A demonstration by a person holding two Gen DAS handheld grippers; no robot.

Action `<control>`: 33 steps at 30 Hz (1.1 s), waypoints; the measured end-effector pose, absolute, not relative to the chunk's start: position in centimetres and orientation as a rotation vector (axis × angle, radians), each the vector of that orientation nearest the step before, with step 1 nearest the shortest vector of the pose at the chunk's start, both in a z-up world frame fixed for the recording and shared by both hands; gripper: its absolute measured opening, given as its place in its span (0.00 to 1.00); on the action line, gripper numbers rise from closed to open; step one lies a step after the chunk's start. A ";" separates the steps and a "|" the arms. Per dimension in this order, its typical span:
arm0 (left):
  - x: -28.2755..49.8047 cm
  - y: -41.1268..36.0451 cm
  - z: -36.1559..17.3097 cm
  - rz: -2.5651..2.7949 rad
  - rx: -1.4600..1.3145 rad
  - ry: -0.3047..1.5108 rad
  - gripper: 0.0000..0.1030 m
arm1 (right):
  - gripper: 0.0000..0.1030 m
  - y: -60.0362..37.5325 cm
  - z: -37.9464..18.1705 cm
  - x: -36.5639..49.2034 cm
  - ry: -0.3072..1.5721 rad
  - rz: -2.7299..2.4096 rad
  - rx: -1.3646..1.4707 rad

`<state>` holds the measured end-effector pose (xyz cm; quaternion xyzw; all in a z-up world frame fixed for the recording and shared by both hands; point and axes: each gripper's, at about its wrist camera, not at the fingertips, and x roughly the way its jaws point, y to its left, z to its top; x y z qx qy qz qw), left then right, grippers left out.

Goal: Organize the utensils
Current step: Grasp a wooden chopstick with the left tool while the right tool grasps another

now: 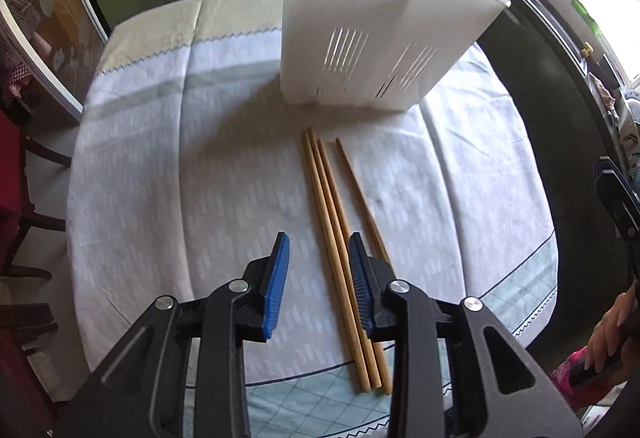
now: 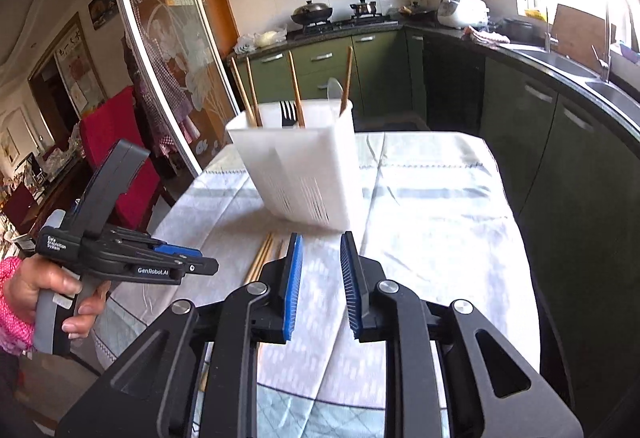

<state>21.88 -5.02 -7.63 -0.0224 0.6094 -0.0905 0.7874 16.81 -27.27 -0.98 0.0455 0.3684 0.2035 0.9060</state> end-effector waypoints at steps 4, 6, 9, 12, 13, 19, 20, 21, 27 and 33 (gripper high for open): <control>22.3 -6.1 -10.1 -0.173 -0.024 1.375 0.28 | 0.20 -28.9 -3.1 15.6 0.802 0.393 0.120; 22.6 -6.4 -10.9 -0.160 -0.017 1.398 0.28 | 0.20 -29.8 -3.9 15.1 0.814 0.389 0.142; 22.6 -6.7 -11.5 -0.144 -0.003 1.410 0.28 | 0.32 -30.8 -4.6 14.4 0.819 0.382 0.169; 22.7 -6.9 -11.7 -0.121 0.018 1.410 0.27 | 0.31 -31.3 -4.8 14.4 0.826 0.388 0.185; 22.8 -7.0 -11.7 -0.119 0.020 1.414 0.27 | 0.31 -31.4 -4.9 14.3 0.827 0.392 0.187; 23.5 -7.9 -12.6 -0.115 0.026 1.436 0.27 | 0.31 -30.9 -5.1 14.7 0.843 0.412 0.195; 23.6 -8.0 -12.7 -0.111 0.036 1.437 0.27 | 0.31 -30.7 -5.1 14.7 0.847 0.414 0.195; 23.7 -8.3 -12.8 -0.108 0.044 1.440 0.27 | 0.31 -30.6 -5.2 14.8 0.851 0.416 0.194; 24.1 -9.2 -13.9 -0.100 0.081 1.459 0.24 | 0.31 -28.5 -5.6 15.5 0.891 0.443 0.136; 24.1 -8.4 -14.2 -0.116 0.083 1.464 0.08 | 0.31 -23.8 -7.6 17.9 1.001 0.528 0.066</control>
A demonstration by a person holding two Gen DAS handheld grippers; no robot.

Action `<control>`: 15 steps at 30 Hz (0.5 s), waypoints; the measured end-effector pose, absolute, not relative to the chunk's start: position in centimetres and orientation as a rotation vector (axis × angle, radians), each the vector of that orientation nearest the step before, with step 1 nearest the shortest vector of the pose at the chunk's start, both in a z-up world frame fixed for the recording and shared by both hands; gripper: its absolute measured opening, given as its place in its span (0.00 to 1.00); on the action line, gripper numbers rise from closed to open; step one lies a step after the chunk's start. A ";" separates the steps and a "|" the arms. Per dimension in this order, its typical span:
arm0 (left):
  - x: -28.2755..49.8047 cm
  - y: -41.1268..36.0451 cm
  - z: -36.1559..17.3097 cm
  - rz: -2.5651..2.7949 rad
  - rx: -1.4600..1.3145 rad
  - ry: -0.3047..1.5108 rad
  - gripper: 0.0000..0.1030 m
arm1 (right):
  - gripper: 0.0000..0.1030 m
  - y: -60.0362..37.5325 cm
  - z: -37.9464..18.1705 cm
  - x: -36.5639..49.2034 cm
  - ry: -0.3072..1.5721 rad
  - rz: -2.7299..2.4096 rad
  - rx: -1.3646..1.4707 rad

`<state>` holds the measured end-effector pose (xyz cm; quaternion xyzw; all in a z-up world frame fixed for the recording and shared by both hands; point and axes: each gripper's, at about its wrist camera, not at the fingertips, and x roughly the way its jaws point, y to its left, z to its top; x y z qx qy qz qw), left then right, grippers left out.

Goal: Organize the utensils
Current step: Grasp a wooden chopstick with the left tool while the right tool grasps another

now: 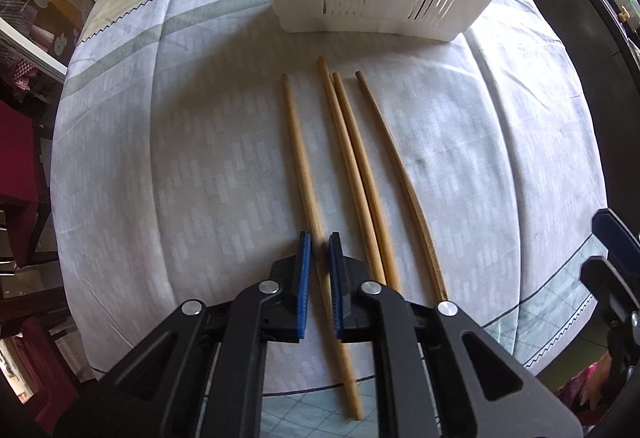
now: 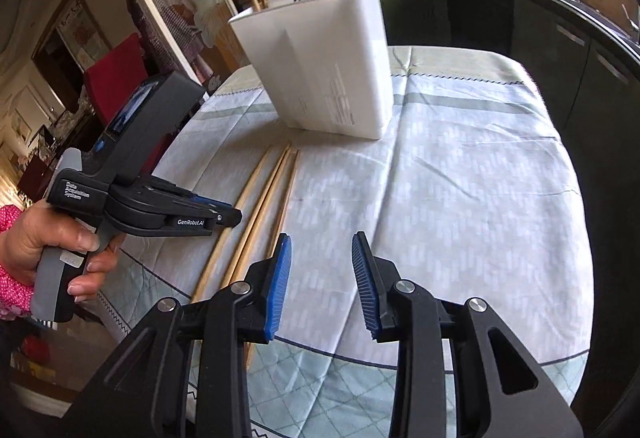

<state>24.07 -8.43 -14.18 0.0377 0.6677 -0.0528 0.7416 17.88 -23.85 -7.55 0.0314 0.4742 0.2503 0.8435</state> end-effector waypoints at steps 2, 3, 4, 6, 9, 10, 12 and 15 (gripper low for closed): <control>24.1 -8.0 -14.3 -0.107 0.088 1.460 0.07 | 0.31 -22.2 -8.5 18.9 1.048 0.552 0.046; 24.0 -7.3 -14.3 -0.103 0.086 1.458 0.07 | 0.31 -21.4 -9.0 19.4 1.072 0.562 0.035; 24.0 -6.8 -14.3 -0.094 0.083 1.456 0.07 | 0.31 -20.5 -9.4 19.8 1.092 0.569 0.023; 24.1 -5.8 -14.4 -0.078 0.077 1.452 0.07 | 0.30 -18.8 -10.3 20.5 1.125 0.573 -0.020; 24.1 -4.1 -14.5 -0.057 0.058 1.449 0.07 | 0.27 -16.9 -11.3 21.4 1.157 0.568 -0.065; 24.1 -3.5 -14.5 -0.049 0.052 1.447 0.07 | 0.26 -16.4 -11.6 21.6 1.163 0.565 -0.075; 24.1 -2.6 -14.5 -0.040 0.042 1.444 0.07 | 0.25 -15.5 -12.1 22.1 1.175 0.557 -0.089; 24.0 -1.5 -14.6 -0.044 0.033 1.440 0.07 | 0.24 -14.4 -12.4 22.4 1.176 0.528 -0.120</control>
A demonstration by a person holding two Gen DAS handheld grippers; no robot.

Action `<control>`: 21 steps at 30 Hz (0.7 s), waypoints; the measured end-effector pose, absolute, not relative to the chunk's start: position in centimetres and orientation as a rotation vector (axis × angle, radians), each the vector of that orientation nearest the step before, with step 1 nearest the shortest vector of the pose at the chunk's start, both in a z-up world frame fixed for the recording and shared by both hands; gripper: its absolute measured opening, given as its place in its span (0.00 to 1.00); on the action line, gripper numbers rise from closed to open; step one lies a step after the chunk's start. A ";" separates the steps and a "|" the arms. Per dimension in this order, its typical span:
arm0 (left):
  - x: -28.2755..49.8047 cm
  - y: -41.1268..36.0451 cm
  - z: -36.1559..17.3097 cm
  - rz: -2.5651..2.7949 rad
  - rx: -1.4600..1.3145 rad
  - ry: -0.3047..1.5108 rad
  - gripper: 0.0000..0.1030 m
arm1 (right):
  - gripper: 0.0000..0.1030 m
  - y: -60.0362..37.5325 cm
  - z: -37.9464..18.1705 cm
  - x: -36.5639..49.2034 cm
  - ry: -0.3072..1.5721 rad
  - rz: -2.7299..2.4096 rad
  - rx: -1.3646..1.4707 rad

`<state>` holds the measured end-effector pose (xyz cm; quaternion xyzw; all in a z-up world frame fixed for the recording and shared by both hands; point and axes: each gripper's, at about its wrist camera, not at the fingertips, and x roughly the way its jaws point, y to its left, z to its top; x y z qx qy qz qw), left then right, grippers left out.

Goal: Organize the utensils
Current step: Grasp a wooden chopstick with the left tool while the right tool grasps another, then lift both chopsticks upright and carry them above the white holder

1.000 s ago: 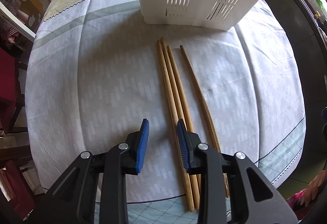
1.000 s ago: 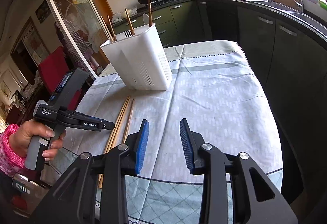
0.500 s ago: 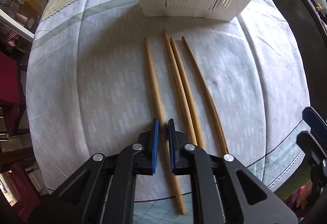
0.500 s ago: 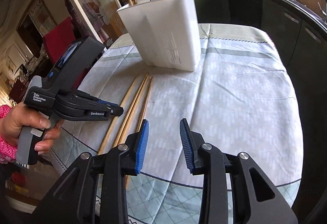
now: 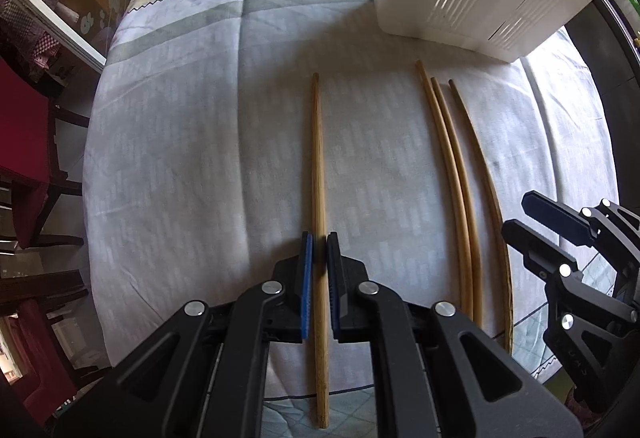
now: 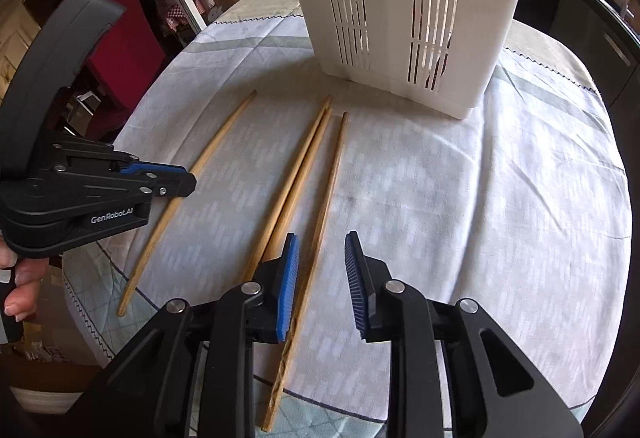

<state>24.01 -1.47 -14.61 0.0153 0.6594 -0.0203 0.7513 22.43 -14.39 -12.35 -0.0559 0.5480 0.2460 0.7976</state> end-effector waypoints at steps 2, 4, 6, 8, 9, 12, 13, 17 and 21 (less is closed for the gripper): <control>24.0 -1.1 -14.7 -0.049 0.036 1.437 0.07 | 0.24 -14.0 -12.8 22.7 1.186 0.521 -0.130; 23.9 -1.6 -14.8 -0.048 0.041 1.432 0.07 | 0.22 -13.3 -13.2 22.9 1.190 0.507 -0.153; 23.6 -1.4 -14.8 -0.049 0.046 1.428 0.07 | 0.19 -12.7 -13.7 23.2 1.197 0.498 -0.169; 23.3 -1.7 -14.8 -0.050 0.041 1.426 0.07 | 0.18 -12.1 -13.8 23.5 1.184 0.478 -0.194; 23.3 -1.6 -14.7 -0.051 0.040 1.425 0.07 | 0.18 -11.8 -13.8 23.6 1.182 0.475 -0.201; 23.3 -1.4 -14.7 -0.049 0.041 1.425 0.07 | 0.14 -10.9 -14.0 23.9 1.166 0.457 -0.236; 23.3 -1.3 -14.7 -0.049 0.042 1.426 0.07 | 0.13 -10.7 -14.0 24.0 1.164 0.457 -0.242; 23.5 -1.3 -14.7 -0.047 0.034 1.434 0.07 | 0.07 -11.0 -14.2 24.5 1.173 0.465 -0.229; 24.0 -1.5 -14.3 -0.043 0.036 1.439 0.08 | 0.07 -11.7 -14.1 24.0 1.165 0.463 -0.226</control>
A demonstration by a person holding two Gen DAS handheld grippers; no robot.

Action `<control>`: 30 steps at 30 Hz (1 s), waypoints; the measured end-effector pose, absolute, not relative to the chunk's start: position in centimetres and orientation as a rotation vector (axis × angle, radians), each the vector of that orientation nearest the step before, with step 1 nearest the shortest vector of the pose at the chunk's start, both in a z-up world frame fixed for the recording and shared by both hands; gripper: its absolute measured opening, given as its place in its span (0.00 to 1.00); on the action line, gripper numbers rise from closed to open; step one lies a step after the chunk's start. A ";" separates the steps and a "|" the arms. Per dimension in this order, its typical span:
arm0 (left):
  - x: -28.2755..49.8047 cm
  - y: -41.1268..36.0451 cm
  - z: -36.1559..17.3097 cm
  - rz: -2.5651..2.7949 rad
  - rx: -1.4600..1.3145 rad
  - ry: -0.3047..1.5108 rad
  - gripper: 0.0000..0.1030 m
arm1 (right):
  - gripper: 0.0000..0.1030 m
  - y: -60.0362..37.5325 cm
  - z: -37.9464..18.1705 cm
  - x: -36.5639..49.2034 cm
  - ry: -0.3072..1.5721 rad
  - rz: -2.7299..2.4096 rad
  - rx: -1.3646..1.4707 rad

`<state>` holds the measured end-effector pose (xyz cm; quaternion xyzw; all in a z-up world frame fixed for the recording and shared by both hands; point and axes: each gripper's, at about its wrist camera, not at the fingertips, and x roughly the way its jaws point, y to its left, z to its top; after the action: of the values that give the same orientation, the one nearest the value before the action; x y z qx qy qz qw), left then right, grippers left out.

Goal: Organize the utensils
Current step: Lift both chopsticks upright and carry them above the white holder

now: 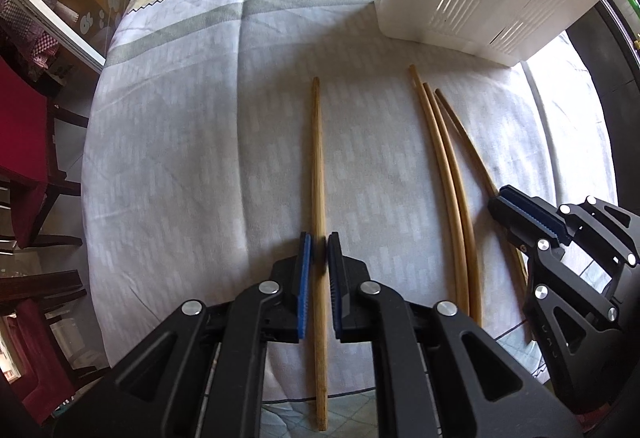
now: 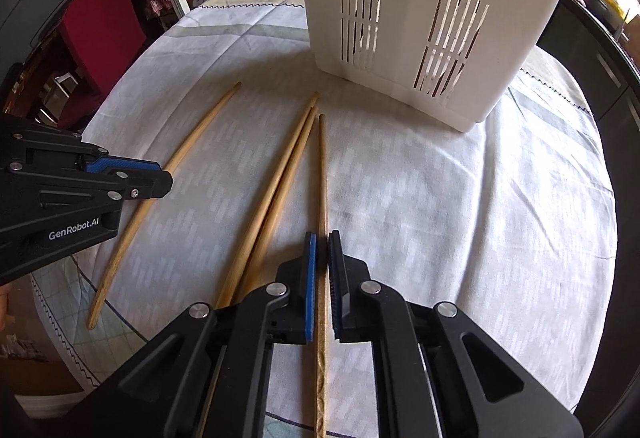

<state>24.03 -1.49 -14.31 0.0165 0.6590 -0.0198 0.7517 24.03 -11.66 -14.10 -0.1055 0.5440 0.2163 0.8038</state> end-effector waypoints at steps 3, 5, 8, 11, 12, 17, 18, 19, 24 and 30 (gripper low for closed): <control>24.1 -2.3 -14.0 -0.044 0.057 1.436 0.07 | 0.07 -11.9 -14.1 24.0 1.167 0.466 -0.216; 24.0 -2.7 -13.8 -0.047 0.051 1.433 0.07 | 0.07 -12.6 -13.8 23.8 1.170 0.470 -0.198; 24.1 -2.6 -13.4 -0.047 0.033 1.418 0.07 | 0.07 -13.7 -13.1 23.6 1.157 0.481 -0.157; 24.1 -2.3 -12.3 -0.052 0.013 1.375 0.07 | 0.07 -15.1 -11.8 23.4 1.133 0.488 -0.113; 24.0 -2.1 -11.6 -0.055 0.010 1.355 0.07 | 0.07 -15.5 -11.3 23.2 1.123 0.489 -0.101; 22.9 -1.6 -8.1 -0.070 -0.011 1.252 0.07 | 0.07 -17.6 -8.6 22.2 1.057 0.492 -0.036; 22.5 -1.5 -7.4 -0.077 -0.019 1.230 0.07 | 0.07 -18.1 -8.1 21.9 1.041 0.492 -0.023; 22.0 -1.3 -6.6 -0.082 -0.023 1.206 0.07 | 0.07 -18.6 -7.5 21.6 1.022 0.493 -0.010; 18.9 -0.8 -3.9 -0.119 -0.064 1.094 0.07 | 0.07 -21.1 -4.9 19.2 0.912 0.490 0.043; 15.4 -0.7 -1.9 -0.130 -0.053 0.971 0.07 | 0.07 -23.4 -2.8 16.5 0.800 0.456 0.053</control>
<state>15.39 -0.73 -1.90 -0.0256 0.4662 -0.0626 0.8821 16.53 -23.35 -2.78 0.0255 0.3859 0.2198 0.8956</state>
